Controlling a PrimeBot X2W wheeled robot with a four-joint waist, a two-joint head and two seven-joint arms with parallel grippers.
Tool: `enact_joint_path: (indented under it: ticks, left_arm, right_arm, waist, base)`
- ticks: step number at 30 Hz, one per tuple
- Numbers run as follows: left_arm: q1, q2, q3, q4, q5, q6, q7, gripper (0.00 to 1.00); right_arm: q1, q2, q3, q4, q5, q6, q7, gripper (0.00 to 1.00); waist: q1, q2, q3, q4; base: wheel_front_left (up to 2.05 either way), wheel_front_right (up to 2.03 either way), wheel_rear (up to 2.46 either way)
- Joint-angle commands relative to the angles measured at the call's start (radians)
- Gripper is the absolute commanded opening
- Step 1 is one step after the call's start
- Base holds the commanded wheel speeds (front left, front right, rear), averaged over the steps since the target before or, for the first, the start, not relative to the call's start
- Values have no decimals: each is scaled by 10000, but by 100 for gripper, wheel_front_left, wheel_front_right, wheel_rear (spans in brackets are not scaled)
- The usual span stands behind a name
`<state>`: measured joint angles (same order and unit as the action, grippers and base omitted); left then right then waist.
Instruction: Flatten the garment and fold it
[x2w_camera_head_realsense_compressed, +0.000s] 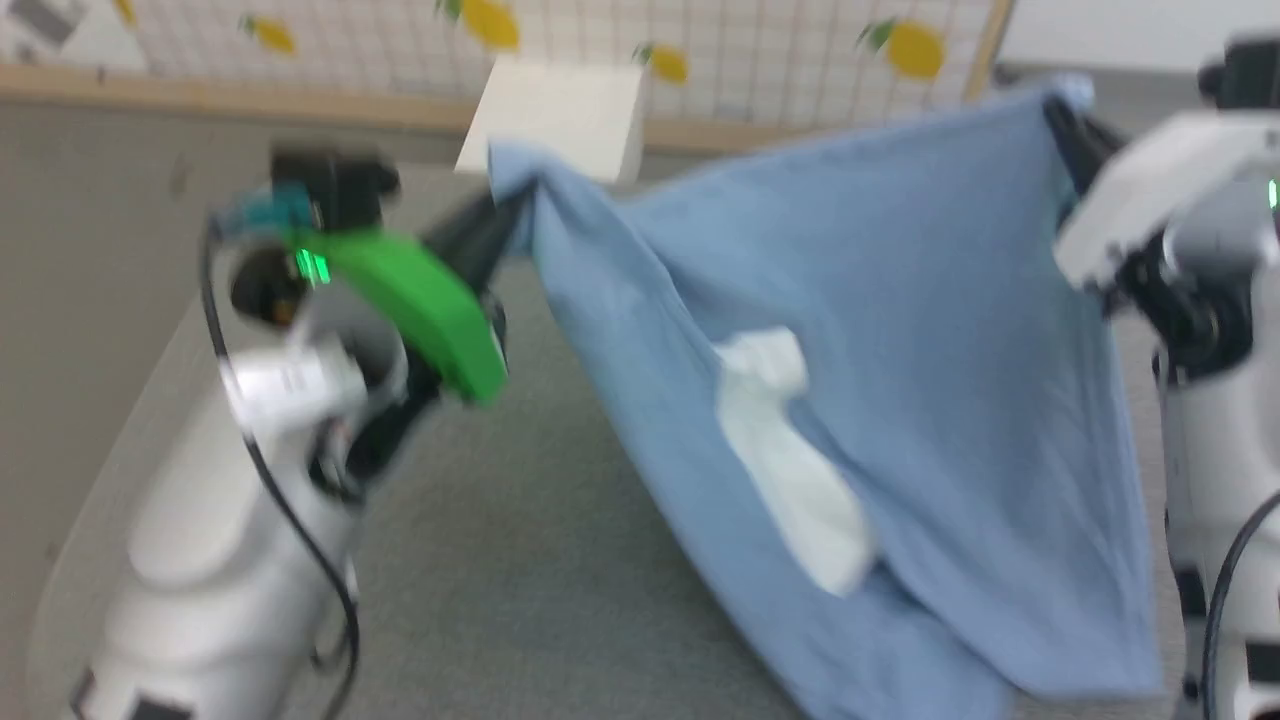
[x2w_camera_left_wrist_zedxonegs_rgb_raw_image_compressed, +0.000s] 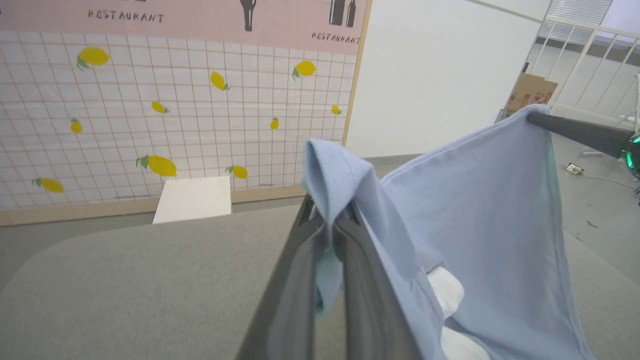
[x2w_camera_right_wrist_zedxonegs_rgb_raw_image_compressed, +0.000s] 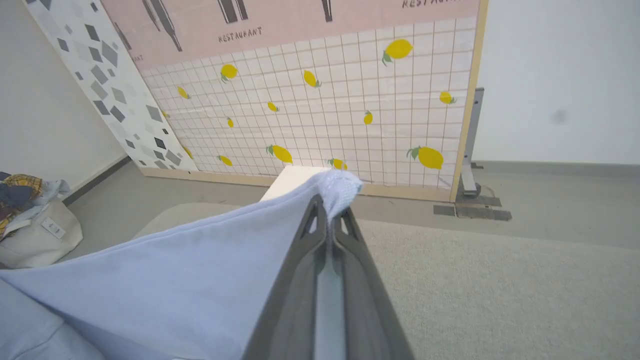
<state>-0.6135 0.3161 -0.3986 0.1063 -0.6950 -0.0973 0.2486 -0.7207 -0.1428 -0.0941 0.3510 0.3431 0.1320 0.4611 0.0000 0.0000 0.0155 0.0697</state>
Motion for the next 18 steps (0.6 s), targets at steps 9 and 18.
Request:
enact_joint_path:
  ticks: [9, 18]
  left_arm:
    - [-4265, 186, 439, 2139, 385, 126, 321, 0]
    - [-5977, -209, 391, 3611, 347, 78, 304, 0]
  right_arm:
    - [-3495, 486, 165, 2024, -1374, -13, -1102, 0]
    - [-5174, 742, 690, 3700, -1685, -13, -1529, 0]
  waist:
    - [0, 0, -761, -1519]
    - [0, 0, -270, -1749]
  base:
    - [0, 0, 0]
    - [0, 0, 0]
